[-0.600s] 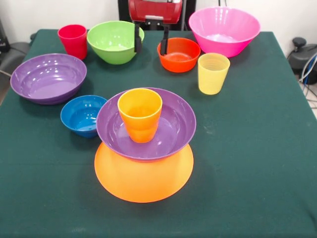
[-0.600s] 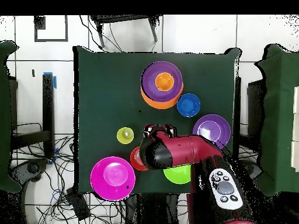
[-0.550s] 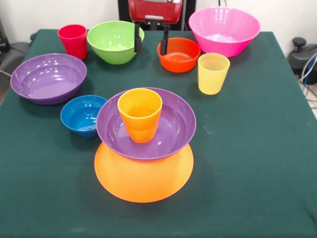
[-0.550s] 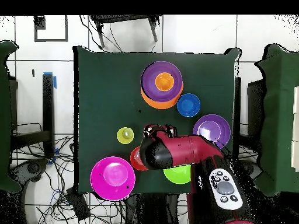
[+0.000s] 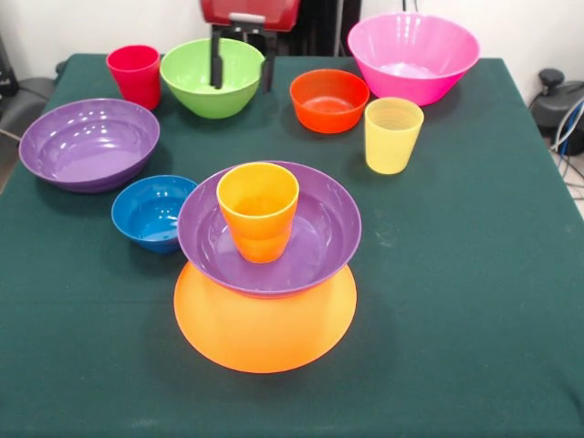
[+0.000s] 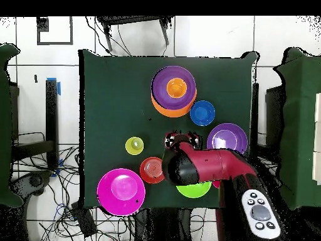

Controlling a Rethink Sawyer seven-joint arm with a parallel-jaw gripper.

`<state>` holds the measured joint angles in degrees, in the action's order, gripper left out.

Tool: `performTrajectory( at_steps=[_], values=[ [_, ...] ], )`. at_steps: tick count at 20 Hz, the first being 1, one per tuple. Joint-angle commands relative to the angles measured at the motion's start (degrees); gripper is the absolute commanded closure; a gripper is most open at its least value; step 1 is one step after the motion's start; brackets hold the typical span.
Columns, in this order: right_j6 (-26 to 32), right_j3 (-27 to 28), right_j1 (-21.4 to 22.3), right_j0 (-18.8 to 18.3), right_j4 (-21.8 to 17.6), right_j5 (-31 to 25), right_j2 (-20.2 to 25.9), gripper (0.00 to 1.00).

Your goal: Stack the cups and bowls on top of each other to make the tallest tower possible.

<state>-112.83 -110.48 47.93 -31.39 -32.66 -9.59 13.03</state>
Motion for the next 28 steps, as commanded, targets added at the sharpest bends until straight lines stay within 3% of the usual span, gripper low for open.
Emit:
performTrajectory(
  at_steps=[1, 6, 11, 15, 22, 28],
  values=[
    [18.76, 4.68, -5.0, -5.91, -8.04, -8.96, 12.76, 0.0],
    [30.93, 6.09, -7.02, -11.19, -11.02, -17.0, 22.6, 0.0],
    [35.44, 5.12, -9.83, -15.35, -12.16, -20.55, 28.13, 0.0],
    [39.19, 5.58, -10.01, -16.85, -12.33, -23.51, 30.59, 0.0],
    [53.65, 10.69, -12.55, -19.31, -11.67, -32.02, 35.46, 0.0],
    [59.55, 15.53, -14.17, -18.84, -12.86, -35.69, 35.75, 0.0]
  ],
)
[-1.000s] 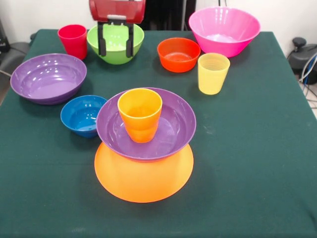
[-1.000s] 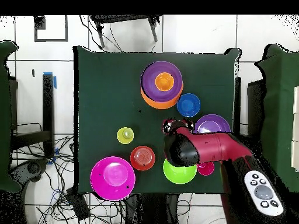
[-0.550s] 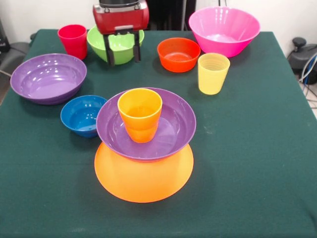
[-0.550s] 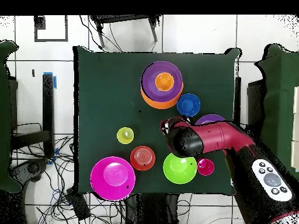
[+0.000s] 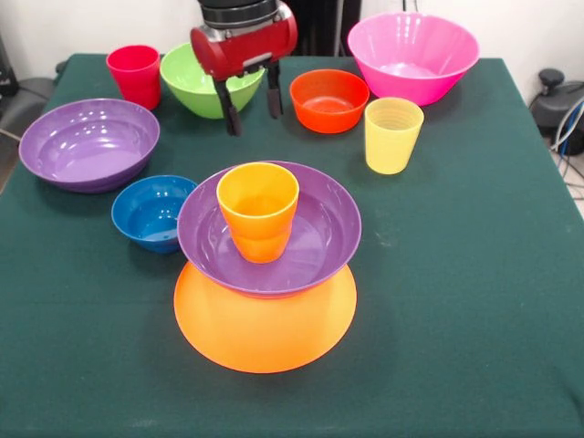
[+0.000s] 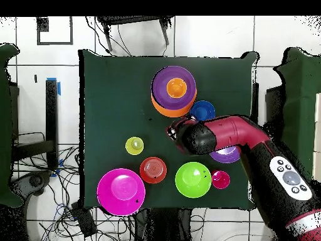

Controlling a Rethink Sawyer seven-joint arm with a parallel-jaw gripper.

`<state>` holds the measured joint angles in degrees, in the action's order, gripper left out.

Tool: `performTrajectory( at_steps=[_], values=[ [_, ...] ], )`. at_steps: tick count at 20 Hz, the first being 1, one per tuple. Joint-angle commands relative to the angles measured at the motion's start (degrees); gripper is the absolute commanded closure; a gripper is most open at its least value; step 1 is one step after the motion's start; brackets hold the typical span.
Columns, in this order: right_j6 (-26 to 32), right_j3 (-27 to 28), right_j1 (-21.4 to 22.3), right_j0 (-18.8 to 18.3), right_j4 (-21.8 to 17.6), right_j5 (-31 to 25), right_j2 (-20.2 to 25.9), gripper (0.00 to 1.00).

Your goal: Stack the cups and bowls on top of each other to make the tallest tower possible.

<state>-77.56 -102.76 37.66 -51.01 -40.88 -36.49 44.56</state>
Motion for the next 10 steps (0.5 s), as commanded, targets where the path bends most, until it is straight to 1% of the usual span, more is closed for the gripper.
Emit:
performTrajectory(
  at_steps=[1, 3, 6, 10],
  values=[
    [24.75, 8.5, -3.84, 1.09, -4.93, -9.05, 4.11, 0.0],
    [25.65, 10.05, -3.9, 1.77, -5.57, -9.43, 3.87, 0.0],
    [27.58, 12.56, -5.41, 2.75, -7.0, -9.71, 3.58, 0.0],
    [30.06, 16.27, -7.73, 3.15, -8.34, -9.89, 2.93, 0.0]
  ],
)
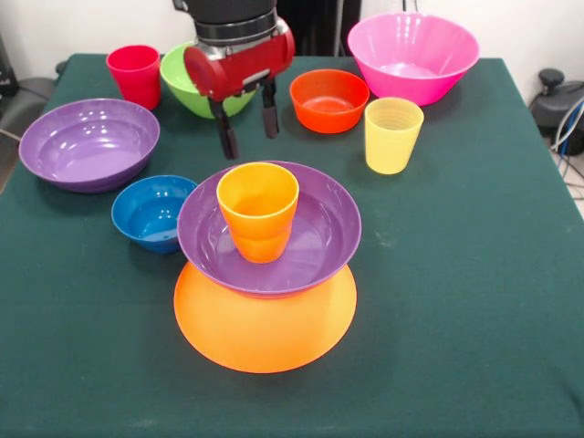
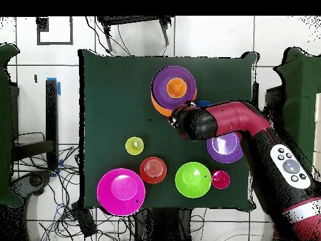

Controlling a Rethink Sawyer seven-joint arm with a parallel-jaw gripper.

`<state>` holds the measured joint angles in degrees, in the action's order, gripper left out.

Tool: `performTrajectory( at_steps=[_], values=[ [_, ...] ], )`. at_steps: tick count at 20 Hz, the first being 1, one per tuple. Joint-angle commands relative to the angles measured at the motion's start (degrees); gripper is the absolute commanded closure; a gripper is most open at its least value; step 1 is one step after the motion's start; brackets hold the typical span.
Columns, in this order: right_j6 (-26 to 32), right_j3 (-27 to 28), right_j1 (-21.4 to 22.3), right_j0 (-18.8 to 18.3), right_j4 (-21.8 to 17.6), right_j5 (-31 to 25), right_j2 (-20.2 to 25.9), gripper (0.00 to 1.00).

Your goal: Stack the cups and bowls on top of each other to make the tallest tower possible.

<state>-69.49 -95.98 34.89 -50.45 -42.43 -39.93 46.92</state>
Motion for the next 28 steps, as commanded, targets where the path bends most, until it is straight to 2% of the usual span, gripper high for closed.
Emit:
performTrajectory(
  at_steps=[1, 6, 13, 19, 24, 28],
  values=[
    [22.11, 10.04, -5.33, 2.66, -6.94, -6.7, 0.26, 0.0],
    [17.89, 10.89, -5.1, 3.34, -9.16, -5.61, -2.65, 0.0],
    [13.55, 11.09, -7.04, 2.97, -11.31, -3.45, -4.98, 0.0],
    [12.64, 10.19, -7.79, 1.72, -9.48, -5.19, -5.2, 0.0],
    [11.69, 7.25, -5.4, 0.82, -7.61, -5.6, -4.31, 0.0],
    [12.29, 6.94, -4.37, 0.72, -5.57, -7.82, -3.43, 0.0]
  ],
)
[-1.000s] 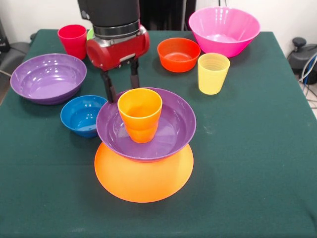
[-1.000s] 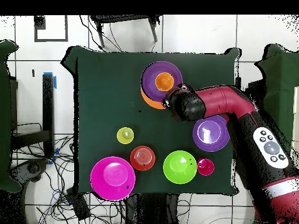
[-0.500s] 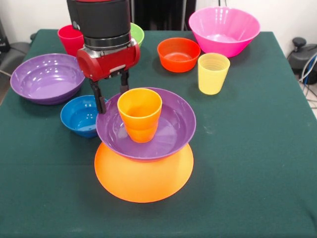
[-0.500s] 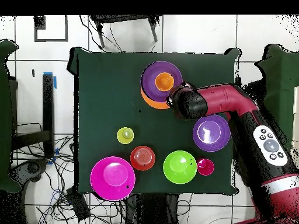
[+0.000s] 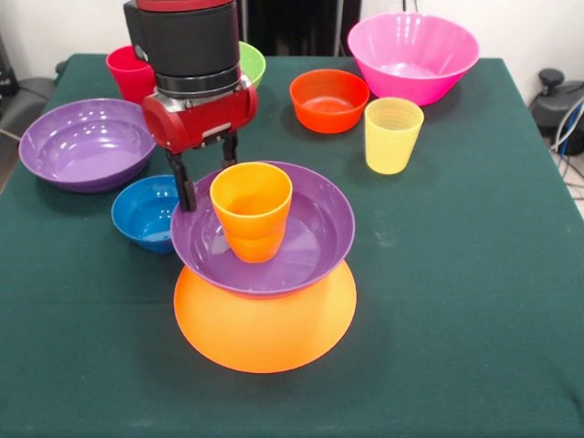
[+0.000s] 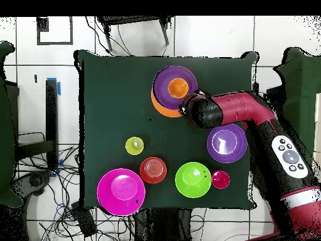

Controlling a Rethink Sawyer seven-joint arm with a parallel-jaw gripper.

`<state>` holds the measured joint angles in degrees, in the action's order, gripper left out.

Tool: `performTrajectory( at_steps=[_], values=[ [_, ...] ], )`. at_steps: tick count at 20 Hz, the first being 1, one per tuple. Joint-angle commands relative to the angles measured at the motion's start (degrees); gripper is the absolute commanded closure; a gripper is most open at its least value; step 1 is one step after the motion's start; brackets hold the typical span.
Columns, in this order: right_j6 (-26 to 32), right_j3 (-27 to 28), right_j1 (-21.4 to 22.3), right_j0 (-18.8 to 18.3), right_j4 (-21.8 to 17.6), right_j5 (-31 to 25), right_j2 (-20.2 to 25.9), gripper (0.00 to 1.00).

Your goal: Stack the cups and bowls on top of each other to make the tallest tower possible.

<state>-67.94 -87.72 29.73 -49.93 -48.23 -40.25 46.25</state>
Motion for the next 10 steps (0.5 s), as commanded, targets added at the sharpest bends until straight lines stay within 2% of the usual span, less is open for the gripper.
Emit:
performTrajectory(
  at_steps=[1, 10],
  values=[
    [10.75, -1.7, 1.4, 0.2, 0.52, -7.72, -2.59, 0.0],
    [11.88, -3.49, 4.35, -0.68, 4.68, -11.58, -0.92, 0.0]
  ],
)
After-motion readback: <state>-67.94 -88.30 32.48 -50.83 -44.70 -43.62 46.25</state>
